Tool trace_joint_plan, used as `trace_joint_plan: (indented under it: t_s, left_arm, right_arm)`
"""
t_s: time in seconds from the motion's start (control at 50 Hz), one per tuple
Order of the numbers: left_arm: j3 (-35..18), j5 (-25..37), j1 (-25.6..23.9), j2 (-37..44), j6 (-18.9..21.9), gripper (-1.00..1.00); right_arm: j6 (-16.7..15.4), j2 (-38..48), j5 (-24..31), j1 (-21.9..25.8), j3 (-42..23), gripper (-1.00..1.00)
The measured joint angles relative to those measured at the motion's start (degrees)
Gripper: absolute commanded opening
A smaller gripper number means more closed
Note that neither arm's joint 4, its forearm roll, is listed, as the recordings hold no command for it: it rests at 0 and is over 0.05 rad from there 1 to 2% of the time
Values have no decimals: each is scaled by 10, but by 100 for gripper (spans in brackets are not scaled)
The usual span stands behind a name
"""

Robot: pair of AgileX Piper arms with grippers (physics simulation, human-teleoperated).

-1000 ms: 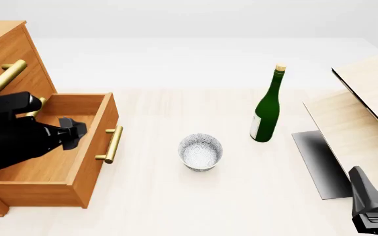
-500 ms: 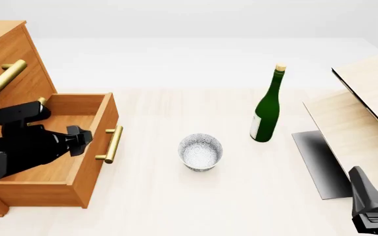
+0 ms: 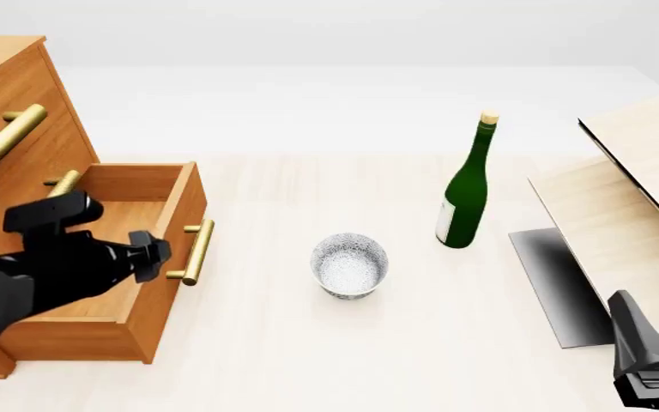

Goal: Put the bowl in the bottom drawer of the cabinet and close it.

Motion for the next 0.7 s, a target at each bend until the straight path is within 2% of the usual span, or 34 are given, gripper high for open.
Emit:
trace_joint_plan:
  t_s: [0.7]
  left_arm:
    - [26,-46,-7,42,-32,100]
  right_arm:
    - [0,0,0,0,0,100]
